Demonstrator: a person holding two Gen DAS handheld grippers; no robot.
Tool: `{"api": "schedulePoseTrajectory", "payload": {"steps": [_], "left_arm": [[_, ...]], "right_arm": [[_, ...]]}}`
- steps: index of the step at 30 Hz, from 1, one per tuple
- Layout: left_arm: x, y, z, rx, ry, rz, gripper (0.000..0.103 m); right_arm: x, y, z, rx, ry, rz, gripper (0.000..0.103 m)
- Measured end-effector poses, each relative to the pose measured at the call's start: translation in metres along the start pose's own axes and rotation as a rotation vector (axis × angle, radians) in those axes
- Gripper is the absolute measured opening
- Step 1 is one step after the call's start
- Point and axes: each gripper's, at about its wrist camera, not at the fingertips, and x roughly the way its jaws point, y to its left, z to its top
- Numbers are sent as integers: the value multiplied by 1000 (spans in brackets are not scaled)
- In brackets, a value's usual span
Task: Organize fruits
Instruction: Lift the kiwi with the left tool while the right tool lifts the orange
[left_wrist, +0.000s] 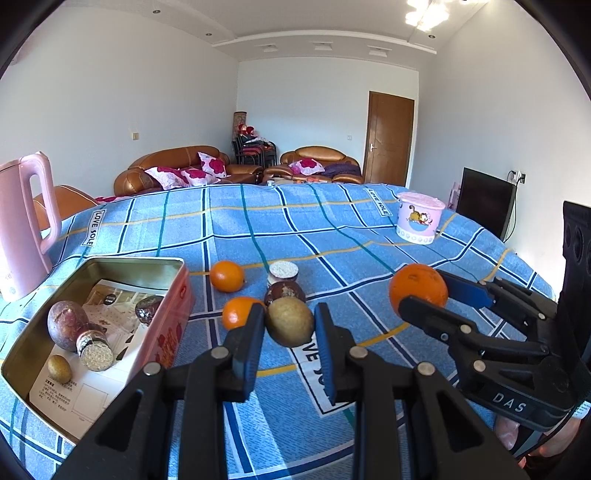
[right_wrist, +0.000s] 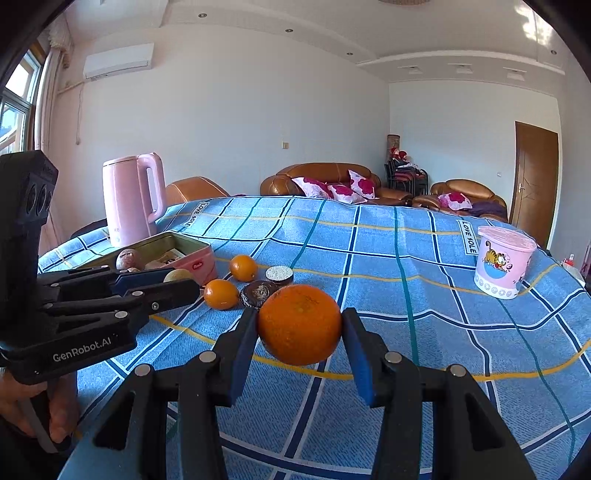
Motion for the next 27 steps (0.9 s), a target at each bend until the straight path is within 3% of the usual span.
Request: {"api": "schedulePoseTrajectory", "payload": {"steps": [27], "left_arm": [[-14, -7, -2, 37, -78, 36, 29]], "right_arm": [[-17, 6, -3, -30, -105, -9, 49]]}}
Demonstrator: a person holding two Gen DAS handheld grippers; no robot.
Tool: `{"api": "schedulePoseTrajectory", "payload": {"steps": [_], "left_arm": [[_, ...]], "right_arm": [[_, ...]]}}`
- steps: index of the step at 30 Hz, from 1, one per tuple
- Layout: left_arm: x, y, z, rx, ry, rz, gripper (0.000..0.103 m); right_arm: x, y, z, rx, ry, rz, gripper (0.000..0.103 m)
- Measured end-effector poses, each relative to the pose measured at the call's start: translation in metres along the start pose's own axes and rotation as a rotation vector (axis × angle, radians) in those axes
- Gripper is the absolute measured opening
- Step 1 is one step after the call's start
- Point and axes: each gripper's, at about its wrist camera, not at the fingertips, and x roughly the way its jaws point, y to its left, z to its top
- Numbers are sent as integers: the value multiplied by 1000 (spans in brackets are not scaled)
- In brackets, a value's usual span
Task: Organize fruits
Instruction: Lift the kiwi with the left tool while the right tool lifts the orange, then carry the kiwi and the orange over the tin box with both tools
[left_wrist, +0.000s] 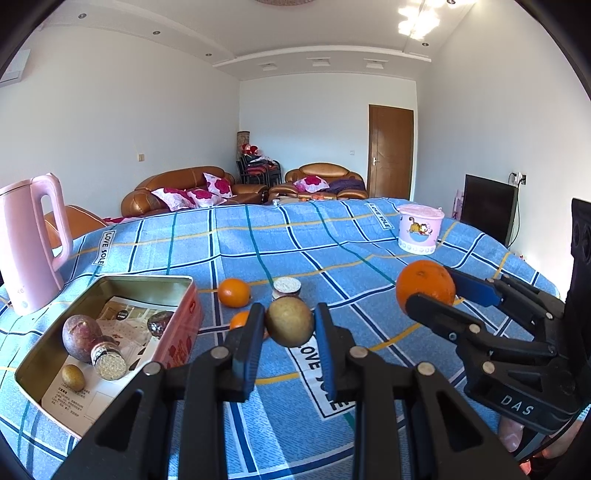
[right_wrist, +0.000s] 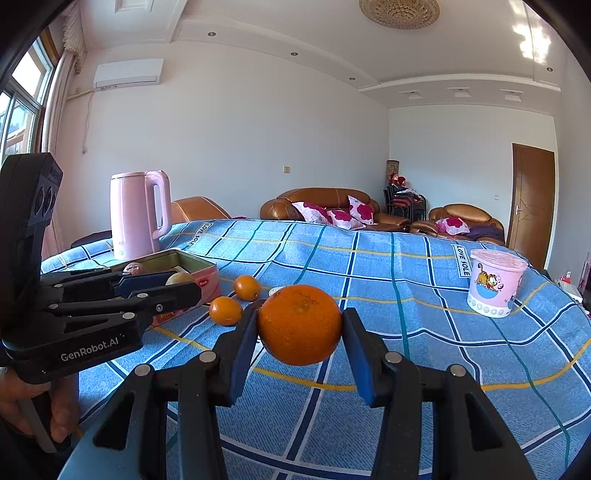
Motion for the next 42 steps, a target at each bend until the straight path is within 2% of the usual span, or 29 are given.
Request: {"api": "schedulePoseTrajectory", "payload": {"steps": [15, 27, 34, 42], "left_arm": [[-12, -2, 1, 26, -58, 29, 29], [-24, 5, 4, 15, -71, 19, 29], [-34, 13, 9, 5, -88, 28, 29], [-43, 38, 15, -30, -99, 68, 29]], "right_arm": [[-12, 4, -3, -19, -64, 7, 49], [-9, 5, 2, -23, -33, 13, 49], [-20, 12, 26, -35, -69, 47, 49], [-13, 29, 63, -58, -95, 108, 49]]}}
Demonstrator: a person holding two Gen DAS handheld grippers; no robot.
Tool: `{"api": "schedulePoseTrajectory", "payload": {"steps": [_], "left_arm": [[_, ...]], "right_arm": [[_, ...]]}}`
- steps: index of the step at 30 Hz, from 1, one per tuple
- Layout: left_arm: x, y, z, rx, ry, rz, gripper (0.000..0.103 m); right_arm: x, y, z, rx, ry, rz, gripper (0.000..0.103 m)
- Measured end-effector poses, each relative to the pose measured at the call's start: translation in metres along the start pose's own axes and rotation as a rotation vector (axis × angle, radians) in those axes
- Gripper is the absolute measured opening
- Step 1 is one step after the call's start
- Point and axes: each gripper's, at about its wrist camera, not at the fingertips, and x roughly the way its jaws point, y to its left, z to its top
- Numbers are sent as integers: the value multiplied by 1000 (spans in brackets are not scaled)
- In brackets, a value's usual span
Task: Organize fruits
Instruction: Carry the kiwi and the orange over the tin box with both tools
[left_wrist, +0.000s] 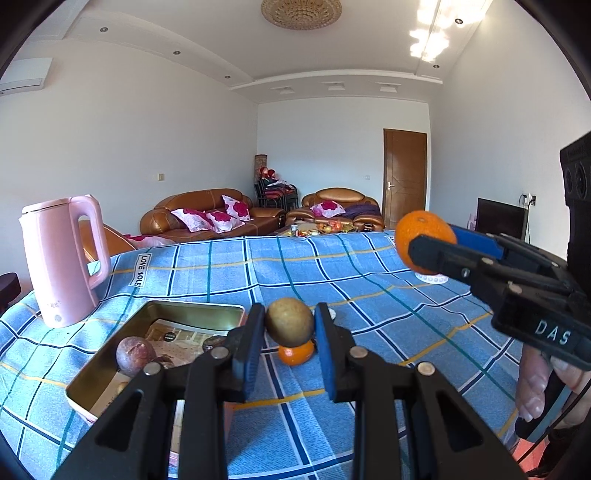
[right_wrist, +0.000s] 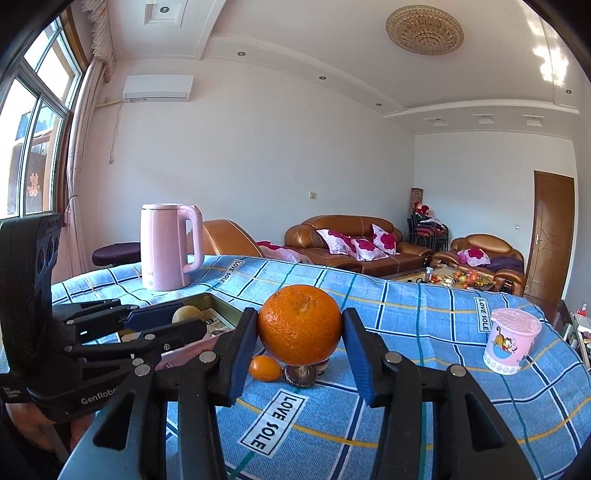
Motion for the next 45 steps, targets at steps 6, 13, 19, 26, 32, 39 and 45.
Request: {"api": "schedulePoseTrajectory", "payload": {"steps": [6, 13, 19, 26, 32, 39, 45], "left_arm": [[1, 28, 4, -34, 11, 54, 29], [2, 53, 3, -56, 30, 110, 29], [5, 72, -3, -80, 64, 150, 29], [10, 93, -10, -109, 104, 187, 29], [12, 106, -16, -127, 127, 210, 29], [16, 116, -20, -141, 154, 226, 29], [20, 121, -24, -152, 180, 231, 29]], "right_arm": [[13, 19, 25, -34, -12, 49, 49], [32, 44, 37, -77, -2, 98, 49], [52, 61, 38, -87, 24, 132, 49], [79, 76, 33, -96, 66, 159, 49], [100, 85, 23, -89, 109, 180, 49], [117, 93, 11, -87, 152, 196, 49], [130, 99, 4, -82, 186, 206, 49]]}}
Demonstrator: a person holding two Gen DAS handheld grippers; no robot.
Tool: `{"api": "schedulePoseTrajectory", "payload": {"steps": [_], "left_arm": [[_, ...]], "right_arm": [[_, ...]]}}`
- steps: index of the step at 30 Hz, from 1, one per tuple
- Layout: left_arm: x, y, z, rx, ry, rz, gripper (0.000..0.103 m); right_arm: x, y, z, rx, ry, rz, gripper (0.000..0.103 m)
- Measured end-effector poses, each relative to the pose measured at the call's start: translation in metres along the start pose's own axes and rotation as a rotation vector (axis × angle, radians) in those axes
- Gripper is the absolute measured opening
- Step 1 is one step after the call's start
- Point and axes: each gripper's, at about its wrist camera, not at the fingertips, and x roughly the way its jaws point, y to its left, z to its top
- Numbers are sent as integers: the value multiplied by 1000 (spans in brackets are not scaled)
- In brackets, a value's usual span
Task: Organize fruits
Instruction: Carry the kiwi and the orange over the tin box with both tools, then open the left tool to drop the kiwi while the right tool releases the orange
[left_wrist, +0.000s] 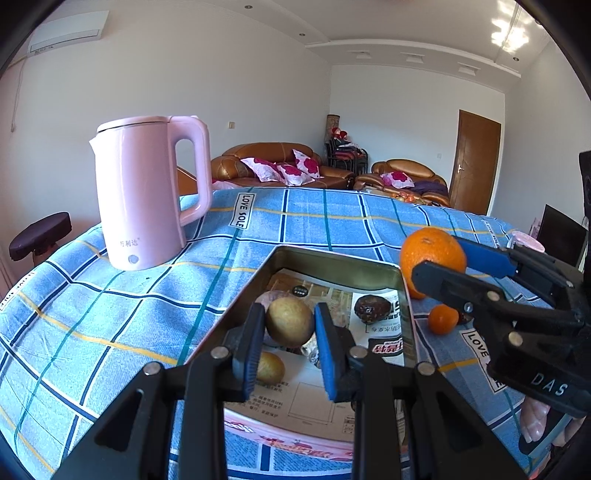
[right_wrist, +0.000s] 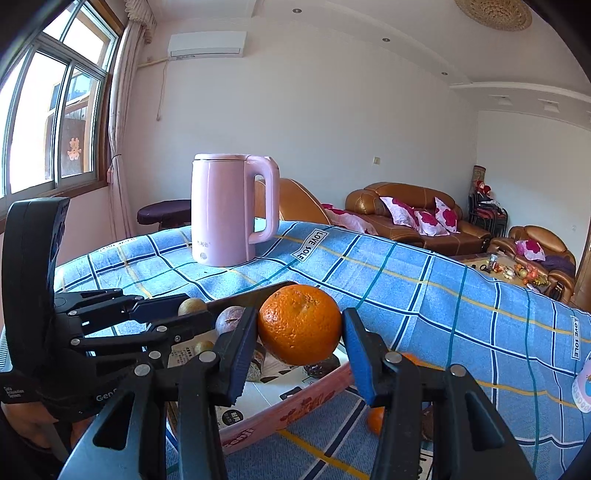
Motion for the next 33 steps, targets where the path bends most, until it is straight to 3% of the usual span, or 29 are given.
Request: {"api": "schedulePoseTrajectory", "payload": {"steps": [33], "left_arm": [[32, 3, -8, 2, 171, -21, 29]], "right_arm": [[51, 8, -17, 3, 198, 7, 49]]}}
